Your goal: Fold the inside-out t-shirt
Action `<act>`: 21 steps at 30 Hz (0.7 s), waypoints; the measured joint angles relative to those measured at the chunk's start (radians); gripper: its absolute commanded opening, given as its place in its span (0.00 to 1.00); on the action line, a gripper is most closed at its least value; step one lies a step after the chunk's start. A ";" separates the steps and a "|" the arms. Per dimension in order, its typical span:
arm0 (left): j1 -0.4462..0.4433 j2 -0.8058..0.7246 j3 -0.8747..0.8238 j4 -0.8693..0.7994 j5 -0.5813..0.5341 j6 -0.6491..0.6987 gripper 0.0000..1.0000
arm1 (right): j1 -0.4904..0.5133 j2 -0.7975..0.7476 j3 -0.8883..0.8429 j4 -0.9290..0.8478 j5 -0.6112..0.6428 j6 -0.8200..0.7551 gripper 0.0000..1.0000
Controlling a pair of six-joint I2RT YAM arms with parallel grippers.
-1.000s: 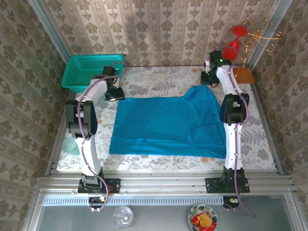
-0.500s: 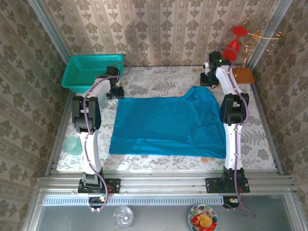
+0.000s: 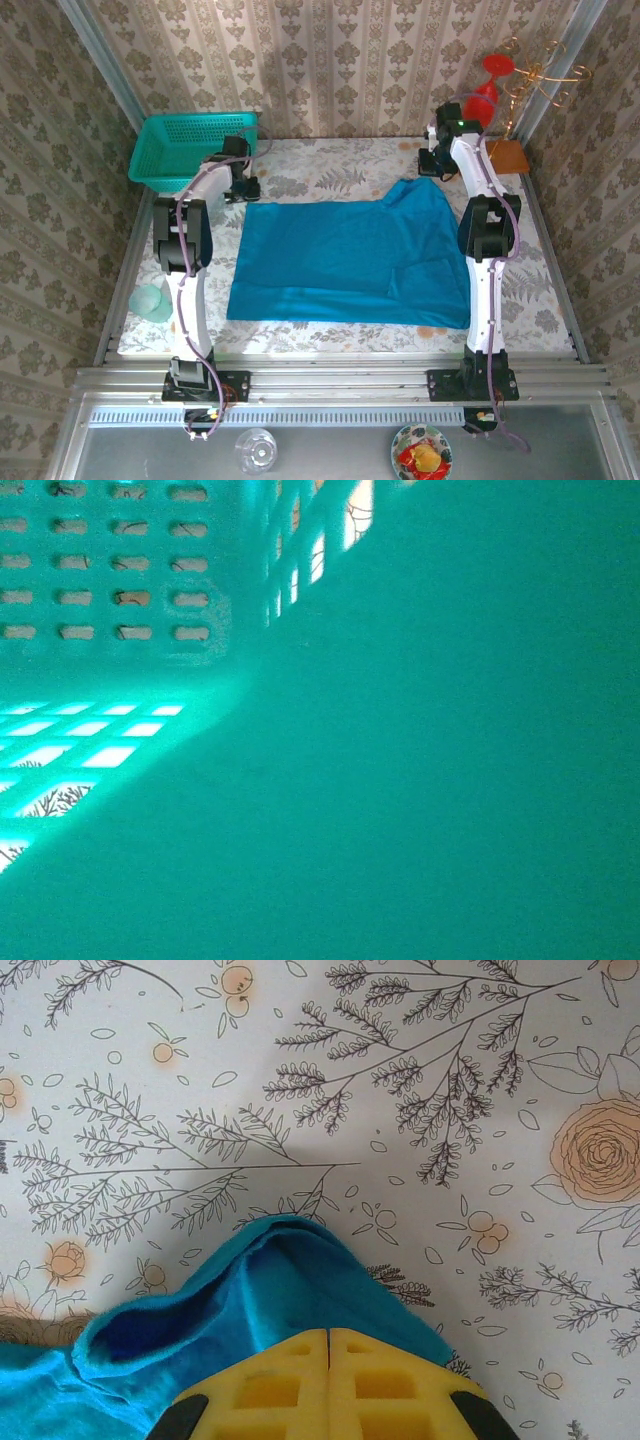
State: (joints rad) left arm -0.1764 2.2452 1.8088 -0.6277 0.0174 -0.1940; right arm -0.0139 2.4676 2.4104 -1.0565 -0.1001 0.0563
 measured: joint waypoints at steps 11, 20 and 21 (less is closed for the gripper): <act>-0.019 -0.127 -0.165 0.155 -0.052 0.000 0.29 | 0.004 -0.008 -0.002 -0.009 0.019 0.000 0.00; -0.032 -0.134 -0.293 0.267 -0.097 -0.012 0.29 | 0.004 -0.009 -0.002 -0.023 0.019 0.000 0.00; -0.032 -0.134 -0.293 0.275 -0.098 -0.014 0.29 | 0.004 -0.010 -0.002 -0.025 0.019 -0.001 0.00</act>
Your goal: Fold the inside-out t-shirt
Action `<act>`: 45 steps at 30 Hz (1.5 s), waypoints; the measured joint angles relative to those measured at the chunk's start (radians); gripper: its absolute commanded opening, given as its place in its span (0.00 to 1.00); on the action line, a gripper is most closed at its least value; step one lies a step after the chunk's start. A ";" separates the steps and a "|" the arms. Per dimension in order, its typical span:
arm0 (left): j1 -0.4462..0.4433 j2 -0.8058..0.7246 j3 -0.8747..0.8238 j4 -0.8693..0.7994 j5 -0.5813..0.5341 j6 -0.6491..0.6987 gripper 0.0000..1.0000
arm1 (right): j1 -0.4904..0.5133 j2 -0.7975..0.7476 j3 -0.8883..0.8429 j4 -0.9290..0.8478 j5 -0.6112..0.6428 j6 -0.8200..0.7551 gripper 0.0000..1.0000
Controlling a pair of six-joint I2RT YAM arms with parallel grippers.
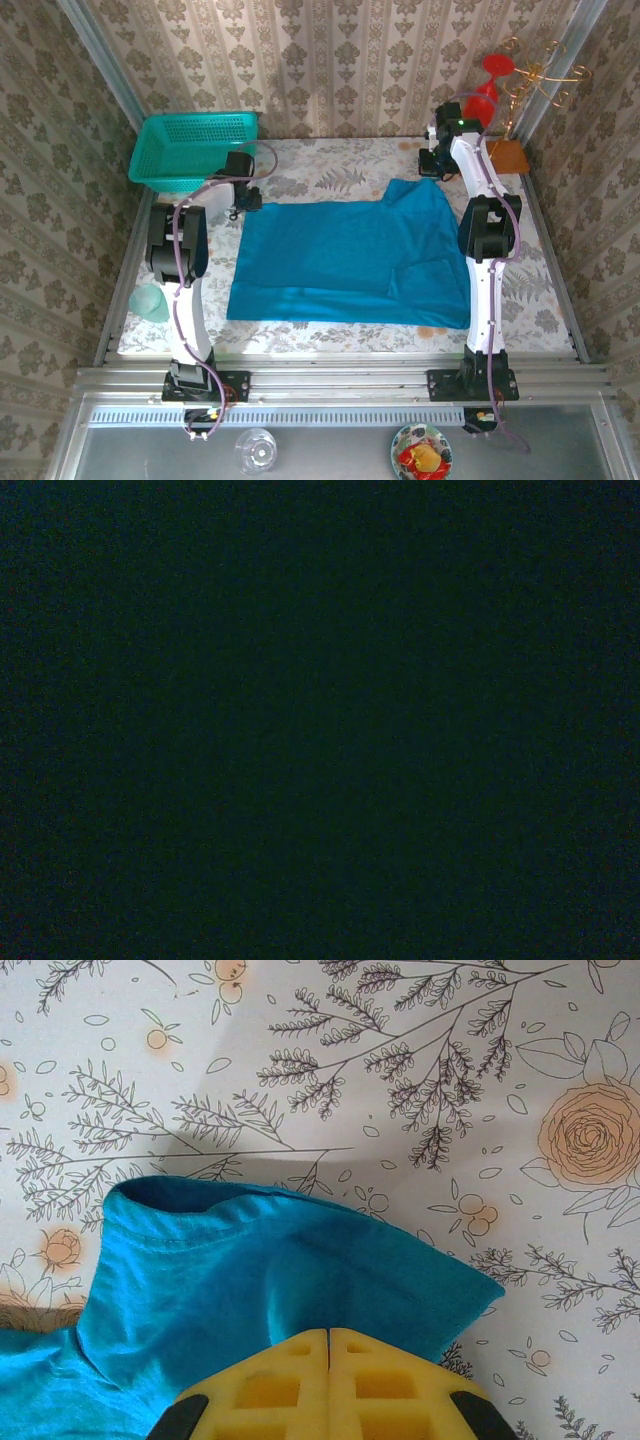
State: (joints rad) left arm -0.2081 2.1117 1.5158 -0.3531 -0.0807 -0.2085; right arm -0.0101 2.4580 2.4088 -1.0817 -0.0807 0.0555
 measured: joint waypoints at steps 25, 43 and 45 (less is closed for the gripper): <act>0.013 -0.014 -0.058 0.106 0.050 -0.016 0.25 | 0.000 -0.019 0.000 -0.026 0.026 -0.004 0.00; 0.013 -0.156 -0.289 0.349 0.008 -0.050 0.31 | 0.000 -0.021 0.000 -0.032 0.026 -0.004 0.00; 0.013 -0.149 -0.296 0.360 0.016 -0.057 0.32 | 0.000 -0.021 0.000 -0.038 0.026 -0.004 0.00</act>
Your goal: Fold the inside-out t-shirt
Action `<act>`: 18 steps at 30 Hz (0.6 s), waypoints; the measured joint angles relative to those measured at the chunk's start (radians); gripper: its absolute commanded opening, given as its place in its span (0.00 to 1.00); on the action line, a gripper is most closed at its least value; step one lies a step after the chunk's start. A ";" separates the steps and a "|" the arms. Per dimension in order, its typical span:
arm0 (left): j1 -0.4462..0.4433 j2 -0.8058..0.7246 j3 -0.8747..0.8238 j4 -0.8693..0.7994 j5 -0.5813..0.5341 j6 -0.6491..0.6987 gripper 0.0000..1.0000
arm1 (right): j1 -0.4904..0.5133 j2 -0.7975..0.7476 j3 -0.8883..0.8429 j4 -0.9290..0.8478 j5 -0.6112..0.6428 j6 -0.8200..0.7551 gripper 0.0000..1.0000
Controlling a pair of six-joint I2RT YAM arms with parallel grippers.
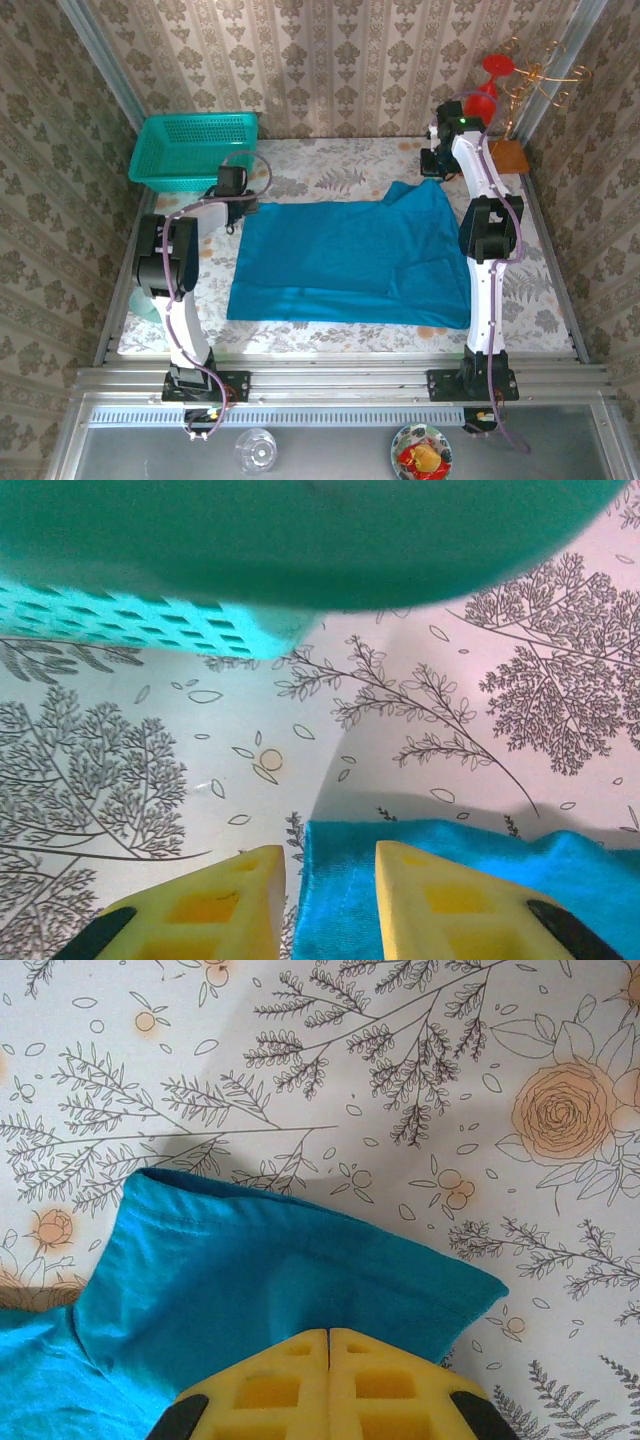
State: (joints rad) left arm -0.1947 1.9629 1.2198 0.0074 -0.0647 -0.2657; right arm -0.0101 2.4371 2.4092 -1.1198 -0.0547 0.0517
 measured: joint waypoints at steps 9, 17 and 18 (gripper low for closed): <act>0.023 0.029 0.001 0.047 0.036 -0.069 0.30 | 0.000 -0.014 0.000 -0.014 0.000 0.000 0.00; 0.026 0.057 0.000 0.061 0.069 -0.144 0.28 | 0.000 -0.016 0.000 -0.015 0.000 0.000 0.00; 0.027 0.057 0.000 0.064 0.076 -0.150 0.27 | 0.000 -0.016 0.000 -0.015 0.000 0.000 0.00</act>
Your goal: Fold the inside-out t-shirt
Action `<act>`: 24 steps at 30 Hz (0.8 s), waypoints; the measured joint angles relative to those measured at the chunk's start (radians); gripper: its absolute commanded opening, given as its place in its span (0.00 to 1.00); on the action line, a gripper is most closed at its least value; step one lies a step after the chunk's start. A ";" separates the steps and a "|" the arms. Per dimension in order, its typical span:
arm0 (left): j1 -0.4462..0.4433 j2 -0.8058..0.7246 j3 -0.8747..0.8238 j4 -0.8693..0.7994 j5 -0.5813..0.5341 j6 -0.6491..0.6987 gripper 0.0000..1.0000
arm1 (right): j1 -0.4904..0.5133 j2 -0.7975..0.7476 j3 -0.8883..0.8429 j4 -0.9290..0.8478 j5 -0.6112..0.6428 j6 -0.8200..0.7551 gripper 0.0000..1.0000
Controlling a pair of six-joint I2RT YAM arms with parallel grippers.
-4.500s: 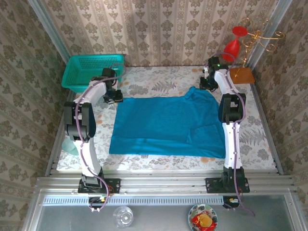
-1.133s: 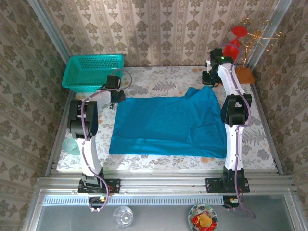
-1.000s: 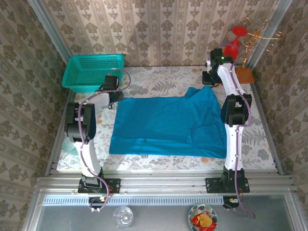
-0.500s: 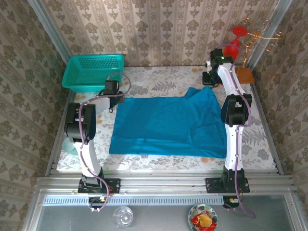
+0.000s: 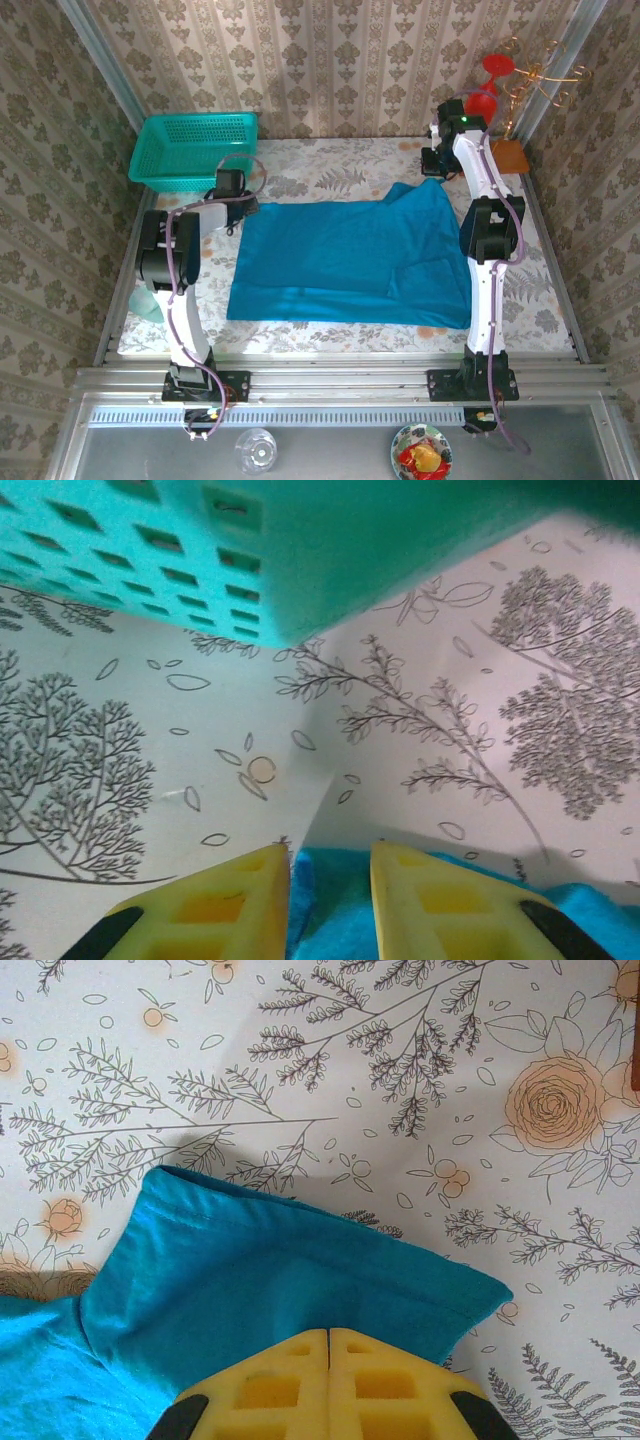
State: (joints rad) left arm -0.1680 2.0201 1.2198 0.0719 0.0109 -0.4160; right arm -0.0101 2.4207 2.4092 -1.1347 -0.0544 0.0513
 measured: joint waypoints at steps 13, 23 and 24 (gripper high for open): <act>0.020 0.013 0.011 0.027 0.040 -0.034 0.05 | 0.000 -0.003 0.000 -0.018 0.007 0.000 0.00; 0.020 0.013 0.015 0.021 0.038 -0.034 0.13 | 0.000 -0.015 0.000 -0.019 0.015 0.000 0.00; 0.020 0.013 0.018 0.014 0.034 -0.034 0.17 | 0.000 -0.015 0.000 -0.019 0.017 0.000 0.00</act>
State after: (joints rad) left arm -0.1478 2.0327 1.2377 0.0864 0.0448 -0.4496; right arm -0.0101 2.4058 2.4092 -1.1534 -0.0376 0.0513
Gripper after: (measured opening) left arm 0.096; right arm 0.065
